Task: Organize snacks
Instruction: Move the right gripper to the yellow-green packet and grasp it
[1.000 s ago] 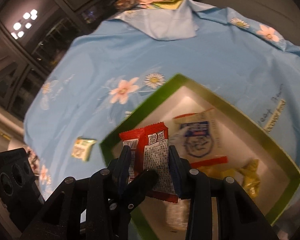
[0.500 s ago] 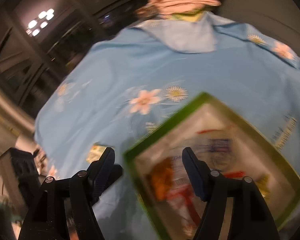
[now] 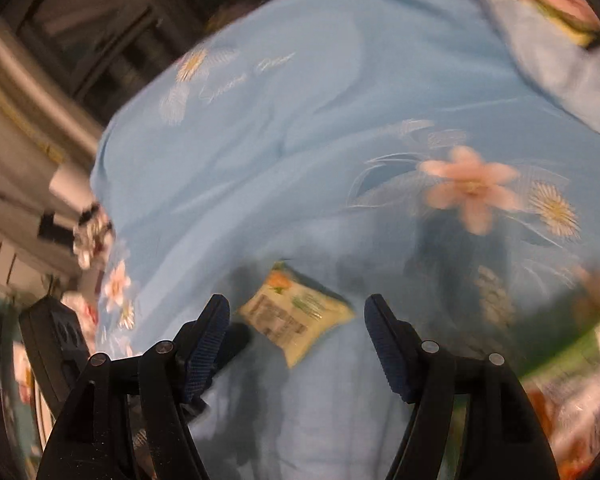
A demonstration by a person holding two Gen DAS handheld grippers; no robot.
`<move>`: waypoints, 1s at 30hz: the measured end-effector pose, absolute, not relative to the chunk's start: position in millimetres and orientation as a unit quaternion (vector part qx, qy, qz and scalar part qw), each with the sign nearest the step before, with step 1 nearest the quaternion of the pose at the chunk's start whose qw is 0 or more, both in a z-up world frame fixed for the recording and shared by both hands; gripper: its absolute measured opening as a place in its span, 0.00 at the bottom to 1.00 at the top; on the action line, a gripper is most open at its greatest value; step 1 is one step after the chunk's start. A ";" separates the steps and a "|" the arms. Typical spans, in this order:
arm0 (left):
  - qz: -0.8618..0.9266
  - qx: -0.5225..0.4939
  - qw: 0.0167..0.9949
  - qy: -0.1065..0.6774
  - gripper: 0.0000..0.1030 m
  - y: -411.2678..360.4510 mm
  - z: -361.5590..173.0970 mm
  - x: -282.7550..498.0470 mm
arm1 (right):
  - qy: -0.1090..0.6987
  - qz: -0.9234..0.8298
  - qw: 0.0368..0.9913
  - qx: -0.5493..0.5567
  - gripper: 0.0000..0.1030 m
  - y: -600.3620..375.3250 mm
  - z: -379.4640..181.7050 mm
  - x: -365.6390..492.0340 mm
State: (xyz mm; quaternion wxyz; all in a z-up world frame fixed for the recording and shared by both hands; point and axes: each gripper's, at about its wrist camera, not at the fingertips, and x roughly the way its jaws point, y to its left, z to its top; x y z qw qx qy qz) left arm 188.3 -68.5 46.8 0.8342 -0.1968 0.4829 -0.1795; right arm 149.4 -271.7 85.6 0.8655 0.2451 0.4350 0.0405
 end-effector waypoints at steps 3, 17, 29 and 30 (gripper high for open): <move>-0.173 -0.201 0.829 0.493 0.72 -63.3 33.7 196.1 | 0.464 0.054 0.856 0.222 0.69 -261.2 65.5 179.8; -0.207 -0.237 0.812 0.492 0.37 -65.4 15.4 207.7 | 0.507 0.086 0.825 0.237 0.68 -250.8 20.1 210.3; -0.260 -0.197 0.806 0.494 0.19 -78.7 33.0 165.4 | 0.485 0.109 0.814 0.299 0.51 -249.7 23.5 159.4; -0.265 -0.192 0.806 0.493 0.19 -82.0 36.0 160.6 | 0.483 0.110 0.814 0.302 0.51 -250.3 25.5 153.5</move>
